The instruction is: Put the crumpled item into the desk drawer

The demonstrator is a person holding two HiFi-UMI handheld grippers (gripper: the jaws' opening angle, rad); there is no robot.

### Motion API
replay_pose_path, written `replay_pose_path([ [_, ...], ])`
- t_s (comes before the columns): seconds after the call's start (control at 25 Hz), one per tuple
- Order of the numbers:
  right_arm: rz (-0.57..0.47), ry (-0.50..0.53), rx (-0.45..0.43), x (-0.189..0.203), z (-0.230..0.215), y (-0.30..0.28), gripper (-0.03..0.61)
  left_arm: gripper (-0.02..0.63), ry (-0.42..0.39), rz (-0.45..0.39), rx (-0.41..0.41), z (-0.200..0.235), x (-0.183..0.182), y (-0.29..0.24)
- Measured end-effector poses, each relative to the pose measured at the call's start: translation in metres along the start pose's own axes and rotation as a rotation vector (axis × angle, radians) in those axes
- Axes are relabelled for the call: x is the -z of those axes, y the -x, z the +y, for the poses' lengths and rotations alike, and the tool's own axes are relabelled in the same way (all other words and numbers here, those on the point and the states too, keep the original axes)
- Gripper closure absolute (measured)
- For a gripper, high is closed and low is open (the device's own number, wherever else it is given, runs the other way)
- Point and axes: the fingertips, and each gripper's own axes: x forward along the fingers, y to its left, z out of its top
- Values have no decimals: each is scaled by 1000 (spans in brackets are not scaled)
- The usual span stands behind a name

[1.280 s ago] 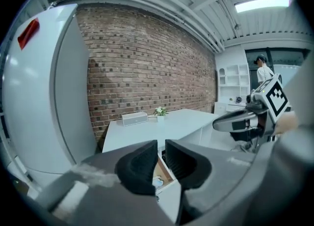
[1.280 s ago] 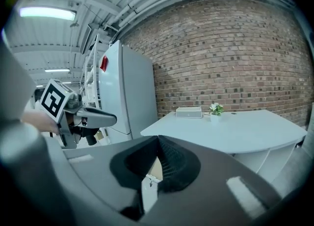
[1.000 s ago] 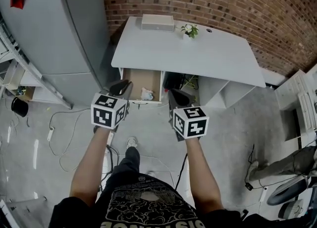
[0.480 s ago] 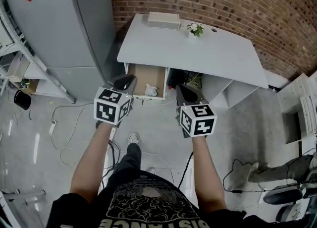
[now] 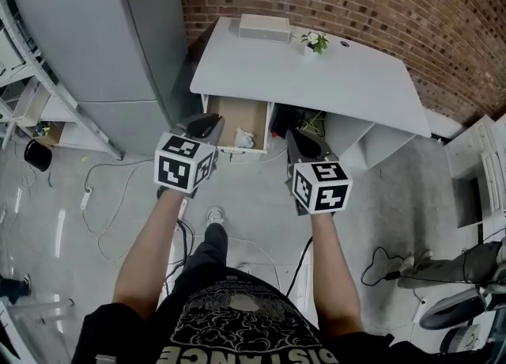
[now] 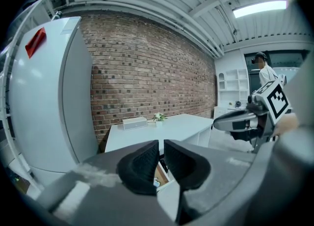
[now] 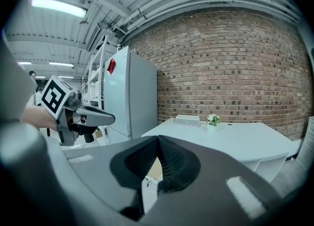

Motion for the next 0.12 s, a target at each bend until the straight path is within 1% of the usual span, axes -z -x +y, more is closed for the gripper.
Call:
replay_pose_path([
  [0.12, 0, -1, 10, 2, -3, 3, 577, 577, -2, -2, 12, -5, 0, -3],
])
